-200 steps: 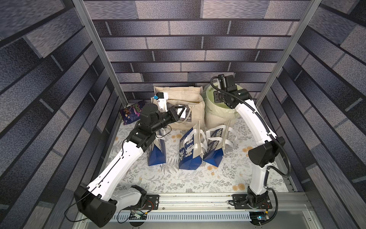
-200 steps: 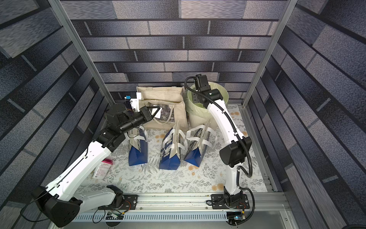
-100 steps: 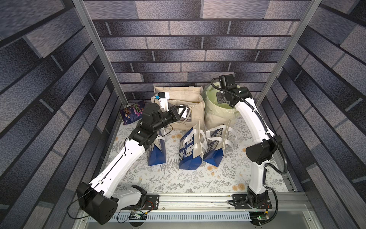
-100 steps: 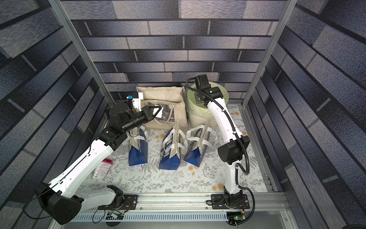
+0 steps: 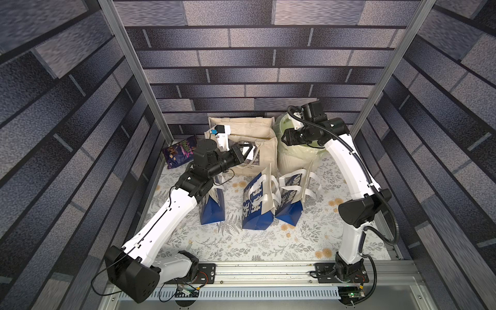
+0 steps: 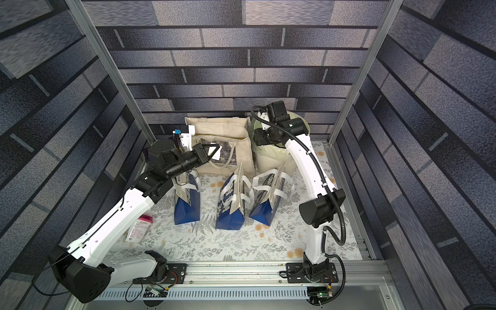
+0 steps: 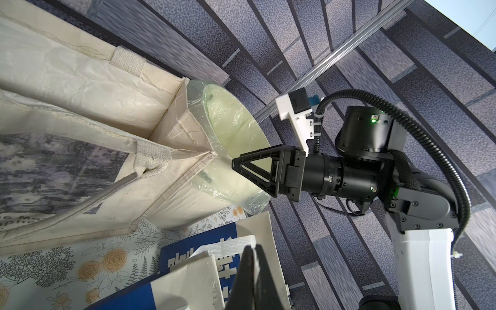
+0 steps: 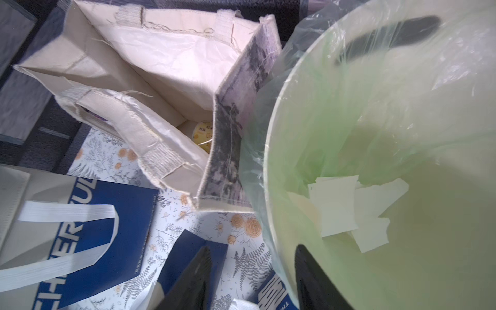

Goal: Shred takeout receipts and throw away
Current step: Place the takeout receipt in the trash bin.

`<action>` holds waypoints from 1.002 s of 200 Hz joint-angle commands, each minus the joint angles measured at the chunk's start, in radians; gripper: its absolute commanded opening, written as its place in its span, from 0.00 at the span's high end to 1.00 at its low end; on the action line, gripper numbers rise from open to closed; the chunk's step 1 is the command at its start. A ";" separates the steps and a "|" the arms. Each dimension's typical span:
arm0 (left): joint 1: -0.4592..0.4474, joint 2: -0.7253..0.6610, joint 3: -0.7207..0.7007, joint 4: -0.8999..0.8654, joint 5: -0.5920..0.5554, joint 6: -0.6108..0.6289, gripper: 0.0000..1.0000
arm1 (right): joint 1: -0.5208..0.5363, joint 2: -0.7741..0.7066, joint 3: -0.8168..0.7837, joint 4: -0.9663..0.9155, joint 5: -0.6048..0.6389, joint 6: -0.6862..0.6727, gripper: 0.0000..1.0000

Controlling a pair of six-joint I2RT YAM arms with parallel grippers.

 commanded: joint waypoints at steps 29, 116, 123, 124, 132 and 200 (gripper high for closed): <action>-0.005 0.002 0.010 0.045 0.036 -0.018 1.00 | -0.006 -0.089 0.022 -0.011 -0.073 0.043 0.51; -0.018 0.044 -0.012 0.222 0.082 -0.151 1.00 | 0.136 -0.411 -0.546 0.601 -0.632 0.465 0.54; -0.023 0.046 -0.009 0.222 0.080 -0.150 1.00 | 0.145 -0.421 -0.581 0.635 -0.623 0.483 0.53; -0.024 0.045 -0.009 0.222 0.081 -0.150 1.00 | 0.146 -0.422 -0.583 0.637 -0.622 0.484 0.54; -0.028 0.047 -0.009 0.224 0.079 -0.151 1.00 | 0.154 -0.424 -0.605 0.650 -0.618 0.489 0.53; -0.059 0.052 0.003 0.204 0.069 -0.126 1.00 | 0.175 -0.415 -0.664 0.768 -0.636 0.563 0.59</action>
